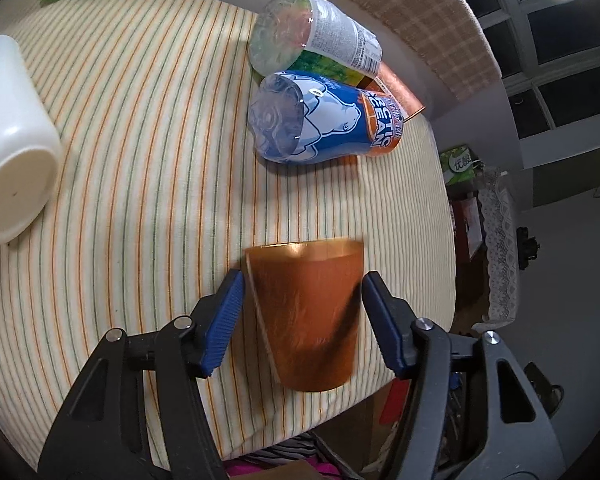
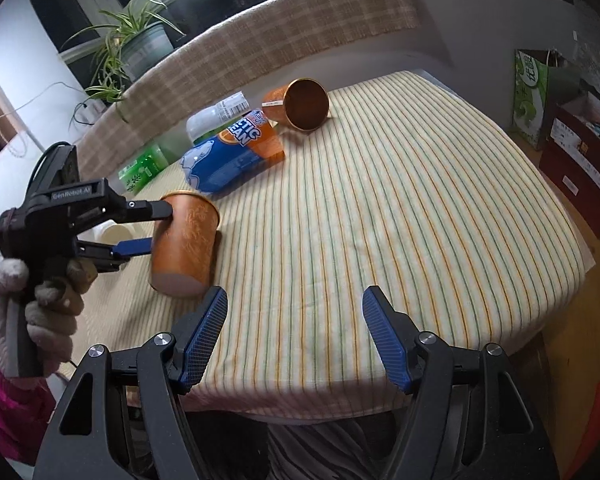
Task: Flip cup upright
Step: 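Close the left tool on the orange cup while the right tool releases it, then rotate the orange cup rim-up with the left tool and lower it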
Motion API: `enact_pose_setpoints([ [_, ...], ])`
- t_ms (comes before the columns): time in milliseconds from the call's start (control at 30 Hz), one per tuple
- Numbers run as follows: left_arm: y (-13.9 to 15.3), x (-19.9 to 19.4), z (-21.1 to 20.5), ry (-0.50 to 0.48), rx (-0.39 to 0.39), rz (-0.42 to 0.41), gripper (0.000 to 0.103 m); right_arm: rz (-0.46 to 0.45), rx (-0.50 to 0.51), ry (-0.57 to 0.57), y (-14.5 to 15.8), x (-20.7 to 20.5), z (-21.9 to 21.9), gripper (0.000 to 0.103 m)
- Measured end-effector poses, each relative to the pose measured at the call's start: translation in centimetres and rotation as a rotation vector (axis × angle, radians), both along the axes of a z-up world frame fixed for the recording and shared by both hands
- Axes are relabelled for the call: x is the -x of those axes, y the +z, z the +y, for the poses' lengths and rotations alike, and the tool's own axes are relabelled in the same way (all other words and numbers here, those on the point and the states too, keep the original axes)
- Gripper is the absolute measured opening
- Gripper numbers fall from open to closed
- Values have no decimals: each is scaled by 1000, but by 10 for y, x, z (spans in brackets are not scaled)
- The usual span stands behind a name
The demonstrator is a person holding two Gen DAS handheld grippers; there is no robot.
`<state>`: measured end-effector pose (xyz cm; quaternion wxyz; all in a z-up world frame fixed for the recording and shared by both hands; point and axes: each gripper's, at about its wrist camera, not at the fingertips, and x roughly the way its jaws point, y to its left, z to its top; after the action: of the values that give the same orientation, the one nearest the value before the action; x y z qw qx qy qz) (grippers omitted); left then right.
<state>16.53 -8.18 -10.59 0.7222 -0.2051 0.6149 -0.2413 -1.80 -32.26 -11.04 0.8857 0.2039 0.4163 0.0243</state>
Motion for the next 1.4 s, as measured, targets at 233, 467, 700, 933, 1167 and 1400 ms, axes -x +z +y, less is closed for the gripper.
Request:
enact_pose_setpoints([
  [233,-7,-6,1,14,36,44,63,12,-5,-3,-5,-4,2,70],
  [467,-9,-8,-4,16,38,57,64,16,1,5,-5,-5,3,70],
  [700,-13,-7,-16,9,32,62,66,17,4,6,-5,-5,2,70],
  [933,-9,-3,-22,4,0,9,66,29,4,-4,-8,-4,2,70],
  [1167,1,10,-28,-17,-81,-100,66,24,22,-13,-7,-4,0,70],
  [1400,13,28,-29,-35,-165,-239,65,19,35,-15,-5,-4,2,70],
])
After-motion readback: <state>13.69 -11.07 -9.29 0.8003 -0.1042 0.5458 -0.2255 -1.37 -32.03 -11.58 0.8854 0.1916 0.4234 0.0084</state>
